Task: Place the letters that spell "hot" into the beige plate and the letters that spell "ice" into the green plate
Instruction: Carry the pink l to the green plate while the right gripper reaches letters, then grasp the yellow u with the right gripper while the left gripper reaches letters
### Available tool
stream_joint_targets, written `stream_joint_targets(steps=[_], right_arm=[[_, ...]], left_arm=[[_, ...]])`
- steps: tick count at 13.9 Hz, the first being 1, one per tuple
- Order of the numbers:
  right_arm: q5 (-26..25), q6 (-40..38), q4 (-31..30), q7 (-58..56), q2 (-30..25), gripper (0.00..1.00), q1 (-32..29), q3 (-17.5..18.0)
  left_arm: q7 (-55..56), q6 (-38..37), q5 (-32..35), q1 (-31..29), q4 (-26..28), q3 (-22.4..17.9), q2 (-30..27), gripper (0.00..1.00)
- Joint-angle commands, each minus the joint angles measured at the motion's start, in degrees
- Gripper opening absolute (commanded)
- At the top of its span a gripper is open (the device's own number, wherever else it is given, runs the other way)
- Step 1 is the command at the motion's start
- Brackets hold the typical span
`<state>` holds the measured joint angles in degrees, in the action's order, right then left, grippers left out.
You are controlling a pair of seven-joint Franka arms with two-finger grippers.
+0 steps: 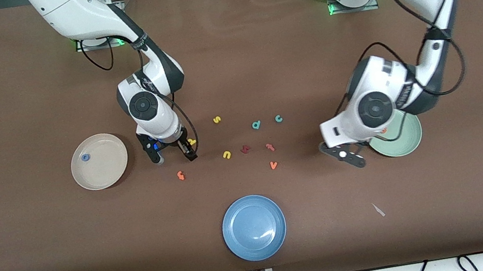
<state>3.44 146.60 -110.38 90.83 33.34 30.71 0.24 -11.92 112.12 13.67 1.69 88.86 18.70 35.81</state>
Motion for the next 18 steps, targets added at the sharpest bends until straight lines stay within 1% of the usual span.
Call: stream_joint_targets(steps=[1,2,3,5,7,9,11,12,13,14,15,16,18], right_arm=[[0.77,4.03,-6.07,0.76,-3.28,1.0,0.41,0.2],[0.77,4.91,-6.69,0.76,-3.28,1.0,0.41,1.07],[0.86,5.96,-7.04,0.76,-3.28,1.0,0.41,1.16],[0.78,6.59,-7.39,1.63,-3.2,1.0,0.5,1.34],[0.77,6.68,-7.4,1.64,-3.11,1.0,0.67,1.43],[0.77,7.82,-7.4,1.64,-2.58,1.0,0.76,1.43],[0.69,8.0,-7.4,1.64,-2.32,0.99,1.02,1.43],[0.77,8.0,-7.4,1.64,-2.23,0.99,1.02,1.43],[0.69,8.0,-7.4,1.55,-1.88,0.98,1.11,1.43],[0.69,8.43,-7.4,1.55,-1.79,0.95,1.11,1.43],[0.6,8.52,-7.4,1.37,-1.44,0.93,1.2,1.34],[0.6,8.61,-7.4,1.2,-1.26,0.9,1.11,1.43],[0.42,8.61,-7.05,0.5,-0.74,0.85,1.11,1.34]], left_arm=[[-11.24,-0.41,0.83,-6.76,3.33,0.72,-1.97,0.0],[-13.02,-0.15,0.92,-8.61,4.2,0.64,-1.8,0.0],[-13.3,0.03,1.36,-10.11,5.17,0.72,-1.71,0.0],[-13.3,0.29,1.62,-11.26,8.24,0.46,-1.62,0.0],[-12.87,0.29,6.78,-11.53,9.13,0.37,-1.0,0.0],[-12.69,0.29,7.6,-12.67,10.36,0.37,-0.65,0.0],[-13.3,0.29,7.69,-13.98,12.2,0.37,-0.92,0.02],[-13.3,0.47,7.69,-14.16,12.21,0.37,-0.48,0.02],[-13.3,0.73,7.69,-14.17,12.3,0.37,-0.39,0.08],[-13.22,0.47,7.69,-14.17,12.3,0.37,-0.3,0.3],[-13.13,0.29,7.6,-13.99,12.47,0.37,-0.3,0.58],[-13.3,0.03,7.34,-14.08,12.3,0.46,-0.3,0.99],[-12.87,-1.89,6.64,-13.47,11.6,0.99,-1.08,1.0]])
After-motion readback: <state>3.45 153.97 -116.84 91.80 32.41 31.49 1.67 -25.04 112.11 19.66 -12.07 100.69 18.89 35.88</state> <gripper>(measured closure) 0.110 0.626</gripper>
